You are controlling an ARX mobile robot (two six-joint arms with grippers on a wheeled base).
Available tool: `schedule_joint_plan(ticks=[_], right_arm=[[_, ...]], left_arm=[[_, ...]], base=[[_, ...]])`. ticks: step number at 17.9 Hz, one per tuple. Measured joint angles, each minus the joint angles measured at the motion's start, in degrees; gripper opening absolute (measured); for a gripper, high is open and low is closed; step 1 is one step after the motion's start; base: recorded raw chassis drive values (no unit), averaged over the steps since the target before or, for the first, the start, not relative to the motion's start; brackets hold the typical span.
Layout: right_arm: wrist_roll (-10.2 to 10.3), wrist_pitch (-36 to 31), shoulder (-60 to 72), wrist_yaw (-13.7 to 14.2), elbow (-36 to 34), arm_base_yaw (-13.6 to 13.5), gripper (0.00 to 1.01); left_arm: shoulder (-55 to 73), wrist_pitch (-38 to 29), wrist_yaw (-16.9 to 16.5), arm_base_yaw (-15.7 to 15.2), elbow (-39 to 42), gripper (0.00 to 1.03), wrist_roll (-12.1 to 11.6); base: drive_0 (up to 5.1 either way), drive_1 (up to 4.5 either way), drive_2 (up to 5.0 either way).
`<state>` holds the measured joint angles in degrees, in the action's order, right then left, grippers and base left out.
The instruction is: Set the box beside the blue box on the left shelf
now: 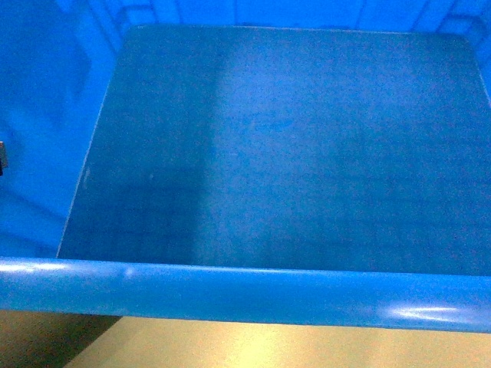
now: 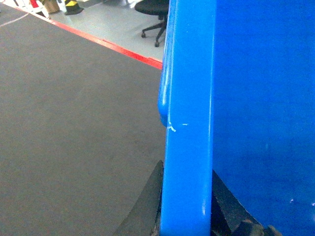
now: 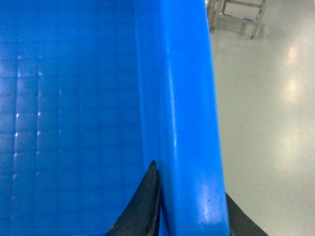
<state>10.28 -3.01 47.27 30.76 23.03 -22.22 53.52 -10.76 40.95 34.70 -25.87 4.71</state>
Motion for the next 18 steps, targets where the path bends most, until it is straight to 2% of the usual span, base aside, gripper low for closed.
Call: schedule_joint_plan(ticks=[18], right_arm=[[-0.04,0.02,0.00,0.00,0.00,0.00,0.15]], left_arm=[[0.00,-0.02,0.00,0.00,0.00,0.13,0.00]], base=[[-1.5,-1.54,-1.5]])
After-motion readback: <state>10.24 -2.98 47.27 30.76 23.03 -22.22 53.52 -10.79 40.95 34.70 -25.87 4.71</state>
